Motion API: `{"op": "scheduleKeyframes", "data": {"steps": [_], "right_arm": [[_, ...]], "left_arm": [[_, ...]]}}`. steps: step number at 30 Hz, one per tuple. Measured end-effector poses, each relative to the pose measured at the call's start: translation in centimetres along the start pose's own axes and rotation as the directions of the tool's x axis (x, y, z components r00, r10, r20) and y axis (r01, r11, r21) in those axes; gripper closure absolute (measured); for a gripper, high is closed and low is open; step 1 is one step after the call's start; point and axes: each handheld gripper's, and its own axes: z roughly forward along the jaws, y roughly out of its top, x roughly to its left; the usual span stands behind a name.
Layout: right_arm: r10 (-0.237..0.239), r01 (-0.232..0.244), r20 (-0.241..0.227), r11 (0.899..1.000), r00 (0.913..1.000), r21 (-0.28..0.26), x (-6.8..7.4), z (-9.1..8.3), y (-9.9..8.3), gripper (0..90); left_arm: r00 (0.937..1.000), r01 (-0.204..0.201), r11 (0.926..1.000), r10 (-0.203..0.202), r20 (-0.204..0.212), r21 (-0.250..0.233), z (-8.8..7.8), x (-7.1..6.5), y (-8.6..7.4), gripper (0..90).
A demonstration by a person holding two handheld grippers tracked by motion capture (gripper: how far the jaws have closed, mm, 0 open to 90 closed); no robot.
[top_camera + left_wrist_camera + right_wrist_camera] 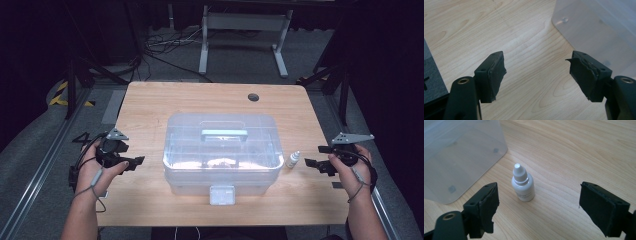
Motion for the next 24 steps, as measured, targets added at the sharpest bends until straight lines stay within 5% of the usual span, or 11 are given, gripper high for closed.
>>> {"op": "scheduleKeyframes", "data": {"steps": [17,24], "right_arm": [[0.006,-0.006,0.014,1.000,0.9999,-0.013,-0.1,-0.4,-0.4,16.3],[0.071,-0.070,0.056,0.997,0.9959,-0.026,0.1,-0.2,-0.7,16.0]], "left_arm": [[0.9994,-0.032,0.9986,0.032,0.008,-0.041,-2.0,-1.1,1.4,33.2],[0.9971,-0.068,0.9950,0.070,0.027,-0.073,-3.0,-2.3,2.9,33.6]]}}
